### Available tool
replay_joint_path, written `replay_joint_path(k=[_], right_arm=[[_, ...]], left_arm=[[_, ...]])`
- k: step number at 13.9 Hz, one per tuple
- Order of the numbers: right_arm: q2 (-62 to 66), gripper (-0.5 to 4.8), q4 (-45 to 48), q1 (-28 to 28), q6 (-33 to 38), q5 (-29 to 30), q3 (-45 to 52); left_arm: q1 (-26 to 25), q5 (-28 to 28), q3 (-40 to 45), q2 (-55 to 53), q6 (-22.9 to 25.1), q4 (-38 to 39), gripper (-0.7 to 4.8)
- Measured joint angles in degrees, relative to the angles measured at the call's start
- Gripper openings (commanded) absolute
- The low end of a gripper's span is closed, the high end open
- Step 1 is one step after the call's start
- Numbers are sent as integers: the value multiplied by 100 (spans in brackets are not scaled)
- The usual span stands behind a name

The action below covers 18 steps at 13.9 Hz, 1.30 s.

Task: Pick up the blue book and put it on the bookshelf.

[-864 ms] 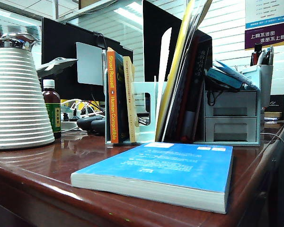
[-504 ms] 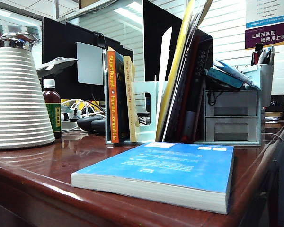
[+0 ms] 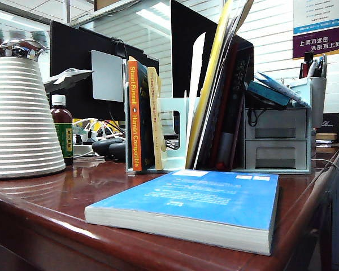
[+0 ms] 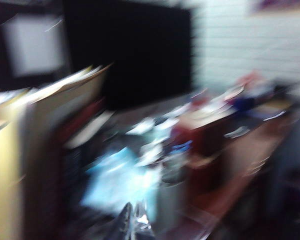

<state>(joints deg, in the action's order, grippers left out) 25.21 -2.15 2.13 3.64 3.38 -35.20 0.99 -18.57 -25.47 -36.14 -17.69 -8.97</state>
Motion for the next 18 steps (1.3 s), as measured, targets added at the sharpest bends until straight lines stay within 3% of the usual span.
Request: replay_joint_path(k=[2,5,6,7,8,9,11,15,18], right_arm=[[573,-2,-262,90,295,516,-295],[1366,-1,-356,413,426,1394,-402],[1547,0,-496,496,544,1554,-402],[1779,21,-675,616,719,1775,-402],[2044,59,-885,732,787,1971,-402],[2264,54,-1025,787,800,2175,-396],[2616,-5,-1128,927,837,2302,-400],[3309,-5,-1543,992,850,2280,-398],[3683,-5,-1742,992,855,1904,-398]], left_arm=[[470,-892,-243,-968,-586,-291,-7],[1497,-1082,-520,-2212,-973,-164,6],[1716,-1064,-608,-2594,-1174,-109,137],[1893,-1193,-678,-3102,-1506,-68,336],[1971,-1423,-730,-3491,-1759,-24,479],[2004,-1676,-809,-3803,-1985,-17,479],[2028,-1792,-929,-4358,-2256,-42,479],[2131,-1770,-1198,-4896,-2312,-31,479],[2396,-1388,-1333,-5143,-2308,-31,479]])
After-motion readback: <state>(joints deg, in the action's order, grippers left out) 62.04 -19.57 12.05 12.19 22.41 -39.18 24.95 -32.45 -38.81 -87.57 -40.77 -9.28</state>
